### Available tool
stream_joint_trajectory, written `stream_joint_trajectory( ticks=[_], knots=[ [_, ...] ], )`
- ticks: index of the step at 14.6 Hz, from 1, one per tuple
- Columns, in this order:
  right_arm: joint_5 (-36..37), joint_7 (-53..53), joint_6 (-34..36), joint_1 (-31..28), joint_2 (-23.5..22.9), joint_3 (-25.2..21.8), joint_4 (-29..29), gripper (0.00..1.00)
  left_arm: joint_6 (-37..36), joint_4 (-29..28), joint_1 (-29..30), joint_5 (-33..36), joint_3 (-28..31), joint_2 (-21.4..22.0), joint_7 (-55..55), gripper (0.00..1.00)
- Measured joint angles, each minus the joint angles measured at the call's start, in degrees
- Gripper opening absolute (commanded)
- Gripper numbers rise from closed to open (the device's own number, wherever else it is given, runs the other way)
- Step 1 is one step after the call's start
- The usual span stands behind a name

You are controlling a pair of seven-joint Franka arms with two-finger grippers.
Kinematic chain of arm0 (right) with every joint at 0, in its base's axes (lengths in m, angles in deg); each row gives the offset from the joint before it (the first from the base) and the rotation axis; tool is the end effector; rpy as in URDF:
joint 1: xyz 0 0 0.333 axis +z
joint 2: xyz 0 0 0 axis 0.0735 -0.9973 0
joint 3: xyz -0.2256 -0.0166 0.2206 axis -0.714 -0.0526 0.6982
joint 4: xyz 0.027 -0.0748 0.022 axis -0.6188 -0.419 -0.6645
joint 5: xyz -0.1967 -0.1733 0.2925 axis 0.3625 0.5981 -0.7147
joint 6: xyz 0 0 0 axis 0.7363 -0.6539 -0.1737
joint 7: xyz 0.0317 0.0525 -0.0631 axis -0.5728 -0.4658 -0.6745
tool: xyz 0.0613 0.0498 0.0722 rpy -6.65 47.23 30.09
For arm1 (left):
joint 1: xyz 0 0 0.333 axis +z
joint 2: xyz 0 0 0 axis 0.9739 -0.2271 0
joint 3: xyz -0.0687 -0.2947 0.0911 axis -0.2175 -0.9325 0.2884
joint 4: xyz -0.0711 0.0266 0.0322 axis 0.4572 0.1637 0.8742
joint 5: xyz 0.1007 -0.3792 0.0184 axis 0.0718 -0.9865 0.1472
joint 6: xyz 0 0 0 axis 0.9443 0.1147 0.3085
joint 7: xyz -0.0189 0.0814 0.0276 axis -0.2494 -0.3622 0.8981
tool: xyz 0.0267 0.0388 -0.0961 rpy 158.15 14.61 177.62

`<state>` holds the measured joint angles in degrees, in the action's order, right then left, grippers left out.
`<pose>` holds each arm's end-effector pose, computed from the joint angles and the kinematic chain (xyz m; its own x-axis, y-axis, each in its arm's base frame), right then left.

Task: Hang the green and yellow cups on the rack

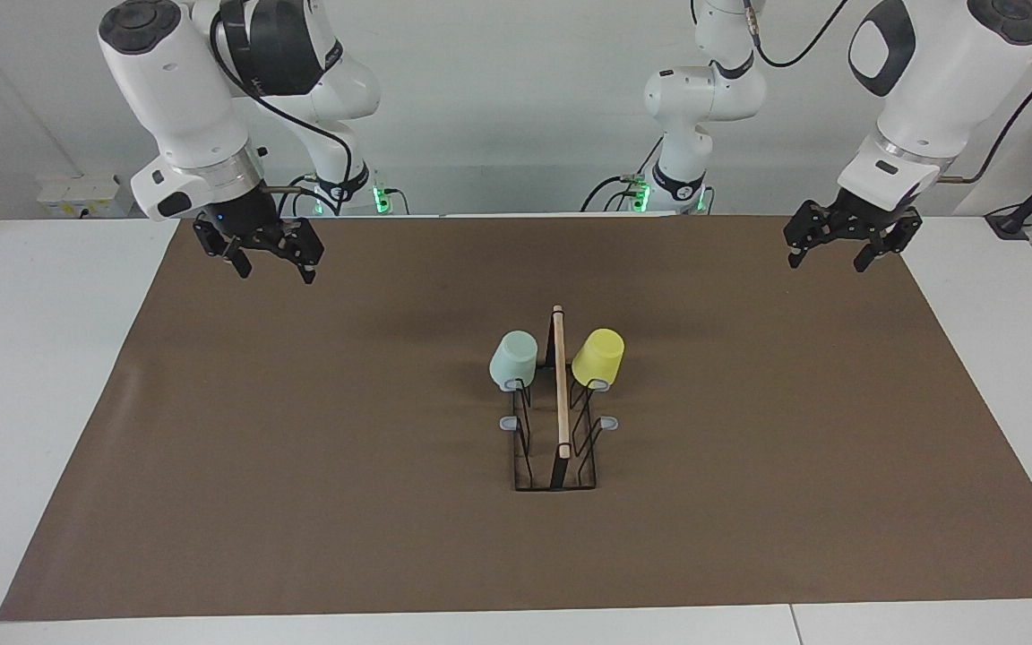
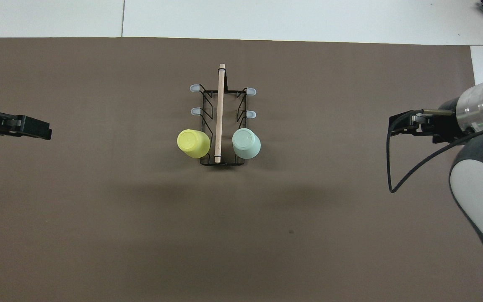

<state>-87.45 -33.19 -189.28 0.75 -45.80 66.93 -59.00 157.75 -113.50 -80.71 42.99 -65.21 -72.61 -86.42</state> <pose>0.5655 0.0392 0.5812 0.9843 -0.1722 0.0383 -0.1710 -0.9848 -0.0315 0.5583 -0.0322 0.6006 0.9872 -0.1562 0.0330 -0.1567 -0.9876 0.0132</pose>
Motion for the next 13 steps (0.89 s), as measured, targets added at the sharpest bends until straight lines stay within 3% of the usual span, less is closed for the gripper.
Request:
stream_joint_trajectory(
  ticks=[13],
  knots=[
    [0.0,0.3,0.1,1.4,-1.5,-0.5,1.4,1.0,-2.4,1.8,-2.2,0.2,1.2,0.0,0.0,1.0]
  ],
)
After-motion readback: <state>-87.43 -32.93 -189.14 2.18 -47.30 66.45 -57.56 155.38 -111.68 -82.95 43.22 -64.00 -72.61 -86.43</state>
